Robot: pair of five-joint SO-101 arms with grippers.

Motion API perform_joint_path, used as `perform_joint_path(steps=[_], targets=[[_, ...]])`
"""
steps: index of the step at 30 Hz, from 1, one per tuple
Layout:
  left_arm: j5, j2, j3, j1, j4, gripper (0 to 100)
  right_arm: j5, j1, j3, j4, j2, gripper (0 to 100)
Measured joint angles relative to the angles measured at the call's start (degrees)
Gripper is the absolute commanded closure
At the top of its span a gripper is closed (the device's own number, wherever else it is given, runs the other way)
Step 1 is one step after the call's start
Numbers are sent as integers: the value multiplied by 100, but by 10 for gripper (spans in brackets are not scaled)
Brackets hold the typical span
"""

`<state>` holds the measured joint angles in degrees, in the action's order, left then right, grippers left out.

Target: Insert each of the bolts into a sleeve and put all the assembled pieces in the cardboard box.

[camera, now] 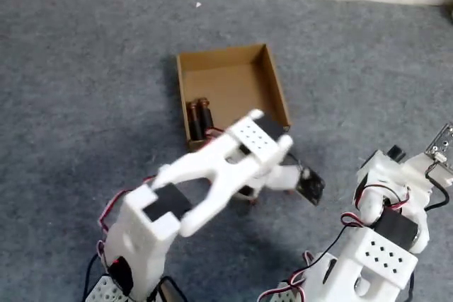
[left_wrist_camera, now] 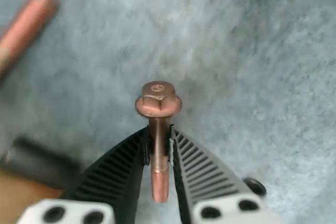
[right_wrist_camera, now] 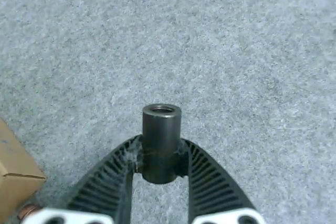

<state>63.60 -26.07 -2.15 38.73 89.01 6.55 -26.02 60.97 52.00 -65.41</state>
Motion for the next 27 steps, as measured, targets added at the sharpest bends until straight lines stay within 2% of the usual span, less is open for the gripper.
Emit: perform_joint_path(steps=[9, 12, 16, 22, 27], targets=[[-782, 1336, 1064, -563, -9, 995, 0, 0, 0, 0, 0, 993], [-1231, 1793, 1459, -818, -281, 995, -9, 53, 0, 0, 0, 993], [-1996, 2602, 2084, -1152, -818, 994, -343, 624, 0, 35, 0, 993], [-3420, 4167, 3130, -1565, -1741, 994, -782, 1758, 0, 774, 0, 993], [-4527, 5310, 3569, -1873, -1978, 994, -659, 2593, 0, 862, 0, 993]])
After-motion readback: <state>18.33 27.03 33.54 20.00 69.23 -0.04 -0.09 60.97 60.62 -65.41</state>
